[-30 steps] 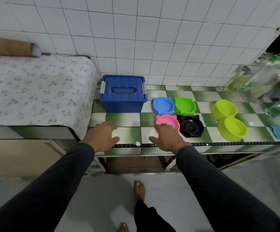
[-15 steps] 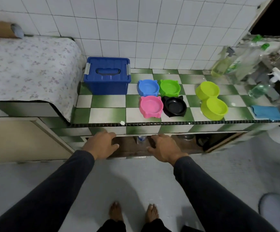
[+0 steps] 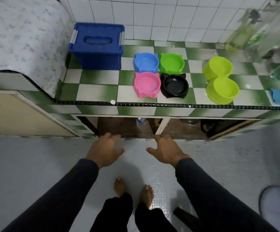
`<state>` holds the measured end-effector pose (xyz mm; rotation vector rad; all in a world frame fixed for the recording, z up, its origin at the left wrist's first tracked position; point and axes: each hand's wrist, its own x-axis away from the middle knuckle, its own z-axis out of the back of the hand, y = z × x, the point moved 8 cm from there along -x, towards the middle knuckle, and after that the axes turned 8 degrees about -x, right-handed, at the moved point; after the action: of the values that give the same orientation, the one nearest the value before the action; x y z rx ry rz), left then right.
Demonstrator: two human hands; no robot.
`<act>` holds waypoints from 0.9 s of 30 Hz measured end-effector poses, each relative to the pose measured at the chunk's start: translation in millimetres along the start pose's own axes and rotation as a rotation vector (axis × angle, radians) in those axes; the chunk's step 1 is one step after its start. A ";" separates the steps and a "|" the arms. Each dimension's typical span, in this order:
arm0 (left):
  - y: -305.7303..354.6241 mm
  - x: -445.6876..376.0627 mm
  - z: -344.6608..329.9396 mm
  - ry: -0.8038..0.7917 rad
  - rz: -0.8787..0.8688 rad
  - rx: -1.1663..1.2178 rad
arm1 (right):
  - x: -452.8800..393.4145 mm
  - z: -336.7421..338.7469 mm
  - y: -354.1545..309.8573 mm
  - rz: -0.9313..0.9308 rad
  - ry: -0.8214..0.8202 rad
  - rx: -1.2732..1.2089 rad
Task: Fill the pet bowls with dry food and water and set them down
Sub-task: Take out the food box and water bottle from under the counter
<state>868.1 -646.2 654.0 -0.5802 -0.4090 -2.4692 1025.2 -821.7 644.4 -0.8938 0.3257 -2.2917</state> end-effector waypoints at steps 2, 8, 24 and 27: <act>0.5 -7.6 -10.0 0.000 -0.006 -0.007 | -9.6 -5.1 7.4 -0.004 -0.001 -0.004; -12.4 -54.7 -50.3 -0.012 -0.023 0.002 | -52.5 -29.6 37.0 -0.037 -0.003 -0.102; -63.2 -253.2 -269.4 0.033 0.005 0.391 | -255.7 -174.3 151.9 -0.004 0.032 -0.483; -68.2 -286.0 -298.7 0.104 -0.028 0.420 | -284.8 -191.3 165.6 0.022 0.073 -0.553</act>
<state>948.1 -582.7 247.4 -0.2708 -0.8681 -2.3277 1134.5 -762.8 284.2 -1.0579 1.0305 -2.2487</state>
